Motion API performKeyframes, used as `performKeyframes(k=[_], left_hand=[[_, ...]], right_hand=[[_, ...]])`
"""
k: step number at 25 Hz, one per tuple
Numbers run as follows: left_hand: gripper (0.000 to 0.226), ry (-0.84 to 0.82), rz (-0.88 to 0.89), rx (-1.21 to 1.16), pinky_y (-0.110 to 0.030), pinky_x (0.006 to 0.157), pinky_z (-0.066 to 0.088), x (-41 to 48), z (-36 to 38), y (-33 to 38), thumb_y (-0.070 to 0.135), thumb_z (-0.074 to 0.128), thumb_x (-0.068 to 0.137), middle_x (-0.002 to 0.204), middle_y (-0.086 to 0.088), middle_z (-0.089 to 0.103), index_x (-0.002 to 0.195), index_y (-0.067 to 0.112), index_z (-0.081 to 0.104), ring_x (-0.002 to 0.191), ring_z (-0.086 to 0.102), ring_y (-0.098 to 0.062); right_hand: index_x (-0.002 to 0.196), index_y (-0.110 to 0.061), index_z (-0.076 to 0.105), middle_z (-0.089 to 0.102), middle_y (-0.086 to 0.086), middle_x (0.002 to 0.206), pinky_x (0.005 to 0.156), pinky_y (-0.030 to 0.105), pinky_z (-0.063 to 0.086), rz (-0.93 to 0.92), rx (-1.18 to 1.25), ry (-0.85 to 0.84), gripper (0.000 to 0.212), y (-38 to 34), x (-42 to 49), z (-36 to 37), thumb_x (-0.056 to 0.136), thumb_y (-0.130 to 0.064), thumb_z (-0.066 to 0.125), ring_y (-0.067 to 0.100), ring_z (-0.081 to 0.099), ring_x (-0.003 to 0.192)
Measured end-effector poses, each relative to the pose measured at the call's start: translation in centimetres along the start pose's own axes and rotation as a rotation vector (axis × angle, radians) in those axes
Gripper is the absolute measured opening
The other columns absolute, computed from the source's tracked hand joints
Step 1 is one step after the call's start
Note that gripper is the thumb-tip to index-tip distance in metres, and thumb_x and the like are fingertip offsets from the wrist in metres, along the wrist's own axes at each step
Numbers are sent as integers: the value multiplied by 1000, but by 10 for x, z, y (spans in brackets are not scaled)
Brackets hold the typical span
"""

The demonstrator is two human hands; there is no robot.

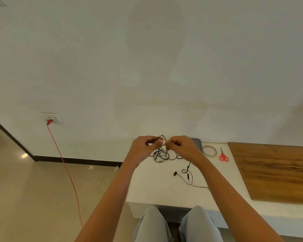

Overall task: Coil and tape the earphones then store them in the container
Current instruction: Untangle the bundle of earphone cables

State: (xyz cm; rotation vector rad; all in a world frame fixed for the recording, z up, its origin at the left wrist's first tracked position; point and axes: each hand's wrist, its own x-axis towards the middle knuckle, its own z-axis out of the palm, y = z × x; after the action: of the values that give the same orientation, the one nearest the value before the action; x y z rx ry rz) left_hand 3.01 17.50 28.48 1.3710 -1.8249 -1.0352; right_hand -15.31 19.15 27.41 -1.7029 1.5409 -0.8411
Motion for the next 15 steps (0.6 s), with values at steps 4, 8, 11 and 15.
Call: performKeyframes(k=[4, 8, 11, 15], left_hand=[[24, -134, 72, -47, -4, 62, 41, 1, 11, 3, 41, 59, 91, 83, 16, 71, 103, 25, 74, 64, 59, 13], [23, -262, 38, 49, -13, 60, 38, 4, 4, -3, 41, 58, 92, 64, 13, 62, 80, 27, 72, 60, 53, 0], [23, -199, 61, 208, -11, 64, 39, 5, -16, -12, 24, 57, 94, 75, 11, 68, 81, 22, 75, 65, 58, 4], [25, 340, -4, 274, -4, 56, 43, 0, -71, -41, 4, 51, 93, 83, -1, 70, 82, 10, 72, 66, 61, -4]], right_hand=[[74, -15, 70, 52, -12, 51, 52, 23, 35, -34, -9, -27, 26, -5, 6, -1, 92, -29, 58, 8, 40, 49], [68, -16, 70, 60, -6, 54, 49, 20, 38, 29, 59, -100, 24, -1, -2, 2, 88, -27, 62, 4, 45, 45], [69, -17, 73, 60, 1, 58, 46, 17, 36, 72, 210, -80, 19, 0, -7, 1, 84, -29, 69, 8, 43, 47], [75, -10, 73, 50, 13, 68, 49, 20, 31, 127, 313, -42, 20, 19, -8, -29, 88, -23, 65, 18, 37, 57]])
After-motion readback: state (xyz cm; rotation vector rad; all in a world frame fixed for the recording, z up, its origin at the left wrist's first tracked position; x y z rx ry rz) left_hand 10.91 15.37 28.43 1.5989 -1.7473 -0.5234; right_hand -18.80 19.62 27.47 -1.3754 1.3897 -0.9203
